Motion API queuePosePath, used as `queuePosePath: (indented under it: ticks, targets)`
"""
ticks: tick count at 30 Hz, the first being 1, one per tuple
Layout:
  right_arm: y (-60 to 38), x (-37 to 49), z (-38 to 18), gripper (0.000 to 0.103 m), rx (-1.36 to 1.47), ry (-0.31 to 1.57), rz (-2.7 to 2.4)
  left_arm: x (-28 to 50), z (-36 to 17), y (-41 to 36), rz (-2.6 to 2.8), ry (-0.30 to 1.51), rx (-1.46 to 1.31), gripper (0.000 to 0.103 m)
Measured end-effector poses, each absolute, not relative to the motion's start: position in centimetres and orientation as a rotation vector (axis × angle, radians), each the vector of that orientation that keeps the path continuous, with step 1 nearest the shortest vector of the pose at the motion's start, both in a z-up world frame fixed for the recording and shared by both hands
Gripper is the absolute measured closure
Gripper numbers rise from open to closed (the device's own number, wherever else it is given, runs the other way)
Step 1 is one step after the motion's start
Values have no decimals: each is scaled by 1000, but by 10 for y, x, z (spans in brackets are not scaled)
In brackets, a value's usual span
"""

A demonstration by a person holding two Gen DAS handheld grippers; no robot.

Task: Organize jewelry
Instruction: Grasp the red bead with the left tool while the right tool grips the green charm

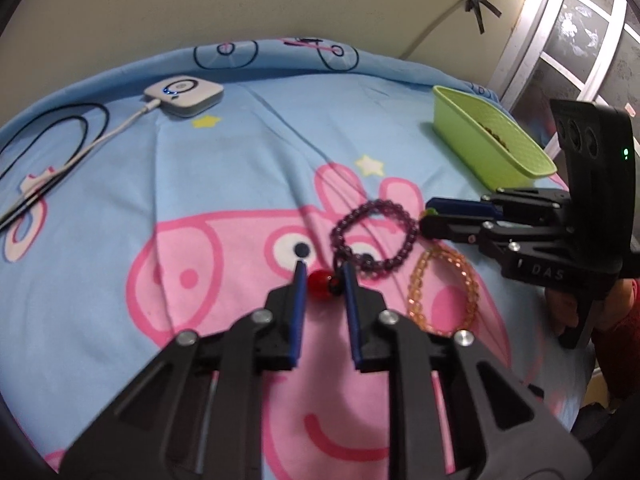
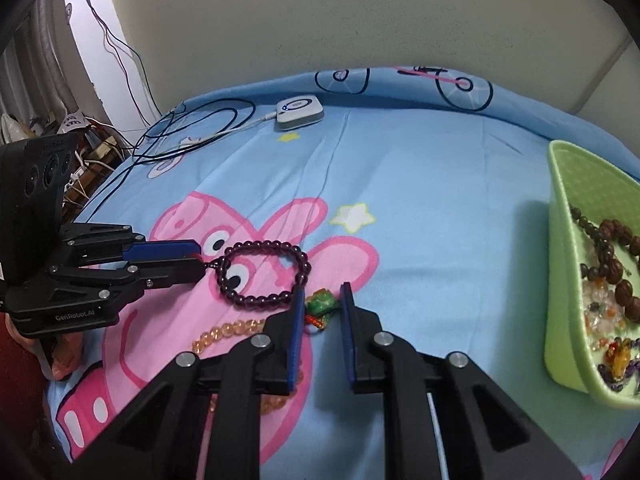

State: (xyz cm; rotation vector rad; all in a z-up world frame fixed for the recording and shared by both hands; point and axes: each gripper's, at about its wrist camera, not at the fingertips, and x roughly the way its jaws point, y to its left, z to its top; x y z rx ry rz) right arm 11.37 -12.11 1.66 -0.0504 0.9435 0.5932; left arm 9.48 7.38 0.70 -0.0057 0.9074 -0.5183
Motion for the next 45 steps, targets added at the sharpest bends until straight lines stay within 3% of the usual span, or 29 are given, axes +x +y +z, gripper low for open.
queuePosePath:
  ticks: [14,22,29,34,37,39,45]
  targets:
    - [-170,18,34,103,19,890,567,18,22,76,-586,891,-48,86]
    - [-194,-13,28,103,64,892,525,-5,17,12,-748,920,19,86]
    - [-194,-28,21,103,-61,862,503,-4,3,-44,-780,948,131,86]
    - [-192,-36,19,91,-89,843,523,-8,1,-43,-766,937,136,85]
    - [-193,-36,18,93,-82,842,529,-7,1,-43,-762,937,131,86]
    - [-198,-33,18,103,-56,852,532,-6,2,-45,-777,936,132,86]
    - [-231,-26,50,103,69,739,531,15,18,-49,-844,947,63,86]
